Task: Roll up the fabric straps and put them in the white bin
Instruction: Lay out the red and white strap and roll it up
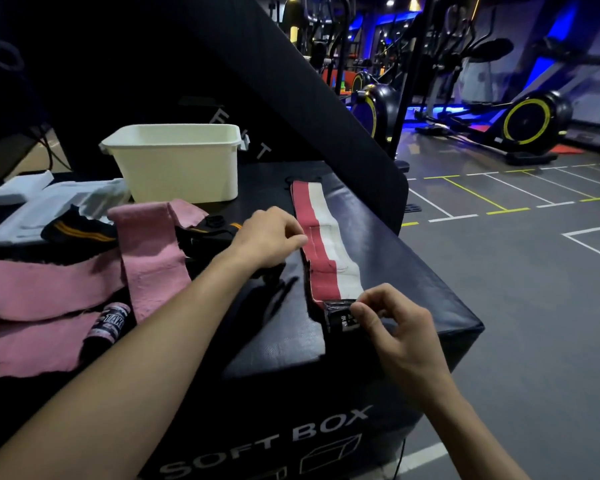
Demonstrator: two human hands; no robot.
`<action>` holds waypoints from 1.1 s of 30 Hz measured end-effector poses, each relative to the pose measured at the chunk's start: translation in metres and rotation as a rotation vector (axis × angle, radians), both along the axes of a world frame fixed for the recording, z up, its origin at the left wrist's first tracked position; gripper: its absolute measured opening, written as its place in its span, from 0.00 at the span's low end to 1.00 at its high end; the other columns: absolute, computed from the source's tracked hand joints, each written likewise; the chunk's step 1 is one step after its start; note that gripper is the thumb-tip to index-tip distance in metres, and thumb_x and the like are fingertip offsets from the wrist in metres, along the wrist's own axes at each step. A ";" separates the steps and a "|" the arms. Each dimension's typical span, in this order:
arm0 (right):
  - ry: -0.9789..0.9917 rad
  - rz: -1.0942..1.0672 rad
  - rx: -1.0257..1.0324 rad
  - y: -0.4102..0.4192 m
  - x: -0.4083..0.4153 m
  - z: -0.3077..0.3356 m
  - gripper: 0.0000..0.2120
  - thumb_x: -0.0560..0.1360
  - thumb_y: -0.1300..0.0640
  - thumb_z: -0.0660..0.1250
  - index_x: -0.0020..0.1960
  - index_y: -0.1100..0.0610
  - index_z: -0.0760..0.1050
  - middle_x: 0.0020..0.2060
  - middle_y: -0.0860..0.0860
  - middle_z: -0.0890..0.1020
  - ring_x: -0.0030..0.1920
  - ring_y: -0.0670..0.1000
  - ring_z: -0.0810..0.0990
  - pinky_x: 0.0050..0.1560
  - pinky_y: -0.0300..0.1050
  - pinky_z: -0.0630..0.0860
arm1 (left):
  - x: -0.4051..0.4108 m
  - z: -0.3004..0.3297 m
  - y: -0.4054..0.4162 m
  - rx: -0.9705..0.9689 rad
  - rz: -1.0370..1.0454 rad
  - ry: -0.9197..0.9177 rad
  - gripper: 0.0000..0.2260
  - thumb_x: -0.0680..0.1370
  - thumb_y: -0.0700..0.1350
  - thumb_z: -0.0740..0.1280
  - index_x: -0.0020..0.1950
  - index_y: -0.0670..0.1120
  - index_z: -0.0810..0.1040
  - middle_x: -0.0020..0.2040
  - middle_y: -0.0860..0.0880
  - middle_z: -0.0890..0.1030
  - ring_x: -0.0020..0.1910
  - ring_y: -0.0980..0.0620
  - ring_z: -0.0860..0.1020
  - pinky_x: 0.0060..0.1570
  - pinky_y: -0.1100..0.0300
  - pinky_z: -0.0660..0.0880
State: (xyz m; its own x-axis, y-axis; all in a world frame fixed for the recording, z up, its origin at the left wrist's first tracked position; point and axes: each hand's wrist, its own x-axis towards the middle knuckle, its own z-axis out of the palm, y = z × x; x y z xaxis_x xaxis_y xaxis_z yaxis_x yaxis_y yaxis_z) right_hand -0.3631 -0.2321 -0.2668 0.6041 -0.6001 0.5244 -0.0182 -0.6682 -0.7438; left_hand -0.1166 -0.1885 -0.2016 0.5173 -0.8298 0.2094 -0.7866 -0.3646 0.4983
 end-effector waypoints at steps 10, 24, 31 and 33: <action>0.053 0.074 0.068 -0.010 0.001 0.002 0.08 0.77 0.54 0.73 0.41 0.51 0.79 0.33 0.48 0.81 0.31 0.53 0.77 0.34 0.55 0.76 | 0.021 -0.021 -0.078 0.046 0.328 0.067 0.13 0.72 0.60 0.77 0.49 0.54 0.84 0.55 0.49 0.86 0.60 0.44 0.81 0.62 0.52 0.74; 0.093 0.159 0.015 -0.022 0.004 0.003 0.06 0.77 0.53 0.74 0.42 0.51 0.79 0.36 0.43 0.82 0.38 0.50 0.81 0.39 0.48 0.78 | 0.033 -0.029 -0.106 0.089 0.392 -0.070 0.13 0.75 0.61 0.73 0.49 0.52 0.84 0.54 0.47 0.85 0.56 0.42 0.82 0.50 0.52 0.72; 0.072 0.101 0.050 -0.019 0.002 0.002 0.07 0.77 0.53 0.74 0.41 0.51 0.79 0.34 0.43 0.82 0.36 0.50 0.81 0.39 0.51 0.78 | 0.011 0.004 -0.059 -0.111 0.089 -0.321 0.10 0.76 0.56 0.74 0.48 0.51 0.80 0.48 0.53 0.81 0.50 0.49 0.81 0.54 0.49 0.77; 0.067 0.077 0.050 -0.017 0.001 0.002 0.07 0.77 0.53 0.73 0.41 0.51 0.79 0.35 0.44 0.82 0.36 0.50 0.81 0.39 0.51 0.78 | -0.014 0.014 -0.022 -0.271 -0.157 -0.149 0.06 0.76 0.52 0.76 0.46 0.51 0.82 0.42 0.56 0.83 0.42 0.54 0.82 0.47 0.53 0.80</action>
State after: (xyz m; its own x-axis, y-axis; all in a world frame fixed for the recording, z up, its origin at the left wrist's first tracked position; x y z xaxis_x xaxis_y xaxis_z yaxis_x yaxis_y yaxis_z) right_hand -0.3621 -0.2493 -0.2648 0.6824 -0.5747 0.4516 -0.0190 -0.6316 -0.7751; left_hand -0.1304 -0.2107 -0.1880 0.3343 -0.8008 0.4970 -0.8943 -0.1030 0.4355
